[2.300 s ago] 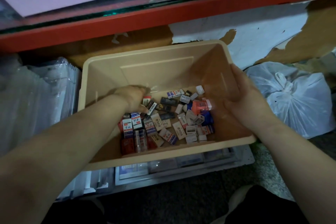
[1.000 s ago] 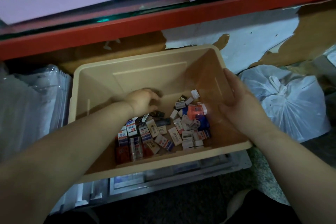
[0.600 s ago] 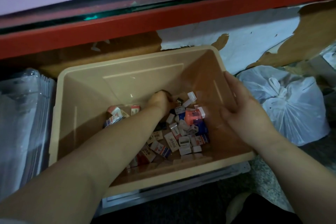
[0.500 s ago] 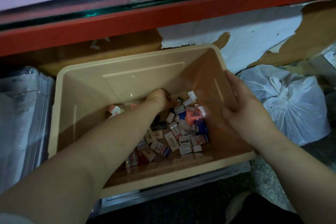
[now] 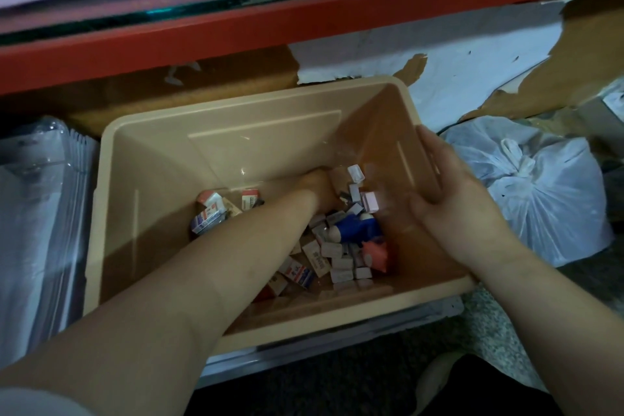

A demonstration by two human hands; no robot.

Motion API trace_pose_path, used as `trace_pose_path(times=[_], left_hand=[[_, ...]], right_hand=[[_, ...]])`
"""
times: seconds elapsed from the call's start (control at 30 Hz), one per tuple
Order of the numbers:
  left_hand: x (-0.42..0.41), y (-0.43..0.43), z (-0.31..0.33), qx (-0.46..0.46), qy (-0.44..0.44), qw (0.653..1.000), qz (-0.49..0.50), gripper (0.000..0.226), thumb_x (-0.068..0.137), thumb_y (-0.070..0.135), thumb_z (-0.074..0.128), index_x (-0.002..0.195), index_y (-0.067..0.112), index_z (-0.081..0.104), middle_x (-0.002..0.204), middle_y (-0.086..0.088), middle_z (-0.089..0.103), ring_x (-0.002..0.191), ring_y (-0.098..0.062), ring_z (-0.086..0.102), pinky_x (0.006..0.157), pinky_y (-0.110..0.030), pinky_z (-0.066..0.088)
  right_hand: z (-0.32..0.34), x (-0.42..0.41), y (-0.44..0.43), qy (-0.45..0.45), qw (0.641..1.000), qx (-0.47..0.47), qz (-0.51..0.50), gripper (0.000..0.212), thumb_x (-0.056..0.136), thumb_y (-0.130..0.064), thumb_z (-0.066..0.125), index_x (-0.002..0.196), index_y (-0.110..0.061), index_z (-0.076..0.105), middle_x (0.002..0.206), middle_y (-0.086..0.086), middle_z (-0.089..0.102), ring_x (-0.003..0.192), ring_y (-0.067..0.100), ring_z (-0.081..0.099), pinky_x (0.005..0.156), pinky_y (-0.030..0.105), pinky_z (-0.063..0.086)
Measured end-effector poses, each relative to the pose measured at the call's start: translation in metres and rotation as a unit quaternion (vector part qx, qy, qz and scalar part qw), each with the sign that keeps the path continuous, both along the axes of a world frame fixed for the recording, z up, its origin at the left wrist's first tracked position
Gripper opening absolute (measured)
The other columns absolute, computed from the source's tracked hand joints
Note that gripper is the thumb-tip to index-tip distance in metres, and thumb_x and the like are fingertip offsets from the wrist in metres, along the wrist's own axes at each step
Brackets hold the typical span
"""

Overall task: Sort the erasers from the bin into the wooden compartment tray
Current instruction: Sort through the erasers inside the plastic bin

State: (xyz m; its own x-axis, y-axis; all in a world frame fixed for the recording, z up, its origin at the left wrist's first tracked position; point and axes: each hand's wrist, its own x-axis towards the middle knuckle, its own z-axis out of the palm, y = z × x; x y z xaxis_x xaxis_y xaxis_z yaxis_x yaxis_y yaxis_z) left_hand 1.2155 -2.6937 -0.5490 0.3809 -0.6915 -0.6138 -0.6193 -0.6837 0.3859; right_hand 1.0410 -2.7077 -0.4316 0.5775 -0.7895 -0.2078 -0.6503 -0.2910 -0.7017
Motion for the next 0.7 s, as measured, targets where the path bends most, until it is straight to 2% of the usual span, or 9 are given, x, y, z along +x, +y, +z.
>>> trace_pose_path(times=[0.07,0.17,0.23,0.27,0.33,0.43,0.57,0.7], left_hand=[[0.005,0.002,-0.001,0.001,-0.032,0.999,-0.023,0.042,0.078,0.032,0.068,0.061,0.026,0.031,0.072,0.002,0.046,0.082,-0.019,0.046,0.075,-0.031,0.041],[0.015,0.01,0.003,-0.018,-0.074,0.996,-0.054,0.034,0.08,0.031,0.066,0.066,0.027,0.035,0.095,-0.003,0.054,0.087,-0.019,0.051,0.084,-0.033,0.045],[0.021,0.016,0.003,-0.038,-0.088,0.994,-0.061,0.02,0.084,0.027,0.062,0.082,0.025,0.042,0.107,-0.006,0.058,0.097,-0.023,0.056,0.087,-0.034,0.044],[0.022,0.018,0.002,-0.041,-0.095,0.993,-0.064,0.021,0.084,0.026,0.061,0.091,0.023,0.042,0.112,-0.008,0.059,0.102,-0.026,0.056,0.088,-0.034,0.044],[0.025,0.021,0.002,-0.039,-0.097,0.992,-0.077,0.026,0.082,0.025,0.063,0.096,0.022,0.04,0.112,-0.008,0.057,0.104,-0.026,0.055,0.088,-0.033,0.045],[0.023,0.024,0.001,-0.021,-0.073,0.993,-0.09,0.026,0.083,0.024,0.06,0.095,0.02,0.038,0.098,-0.004,0.047,0.091,-0.019,0.047,0.078,-0.026,0.038],[0.011,0.025,0.002,-0.053,-0.114,0.99,-0.067,0.028,0.078,0.025,0.065,0.098,0.019,0.046,0.092,-0.002,0.05,0.083,-0.019,0.048,0.072,-0.027,0.038],[0.011,0.03,0.001,-0.086,-0.072,0.994,0.004,0.046,0.074,0.025,0.067,0.115,0.015,0.05,0.108,-0.005,0.06,0.1,-0.025,0.057,0.086,-0.033,0.047]], right_hand=[[0.001,0.0,0.001,-0.003,1.0,0.004,0.0,0.074,0.085,-0.009,0.054,0.142,-0.036,0.016,0.142,-0.003,0.039,0.119,0.019,0.047,0.081,0.015,0.03],[0.001,0.0,0.001,-0.008,1.0,0.006,0.001,0.074,0.085,-0.007,0.053,0.142,-0.036,0.016,0.141,-0.002,0.04,0.118,0.02,0.048,0.082,0.017,0.032],[0.001,0.0,0.001,-0.008,1.0,0.004,0.003,0.074,0.085,-0.007,0.054,0.142,-0.035,0.016,0.141,-0.002,0.039,0.118,0.02,0.048,0.083,0.017,0.032],[0.001,0.0,0.001,-0.009,1.0,0.004,0.003,0.074,0.085,-0.007,0.054,0.142,-0.035,0.016,0.141,-0.002,0.039,0.118,0.02,0.048,0.083,0.017,0.032],[0.001,0.0,0.001,-0.014,1.0,0.003,0.003,0.075,0.084,-0.007,0.054,0.142,-0.034,0.016,0.141,-0.001,0.04,0.118,0.02,0.048,0.084,0.018,0.033],[0.0,0.001,0.001,-0.014,1.0,0.0,0.002,0.075,0.083,-0.007,0.055,0.143,-0.033,0.017,0.14,0.0,0.04,0.118,0.021,0.048,0.085,0.019,0.033],[-0.001,0.001,0.0,-0.014,1.0,-0.005,0.002,0.076,0.083,-0.007,0.056,0.143,-0.033,0.017,0.141,0.001,0.04,0.119,0.02,0.048,0.084,0.018,0.032],[-0.003,0.001,-0.002,-0.019,1.0,-0.002,0.002,0.073,0.085,-0.009,0.054,0.143,-0.033,0.016,0.141,0.002,0.039,0.119,0.02,0.047,0.081,0.013,0.03]])
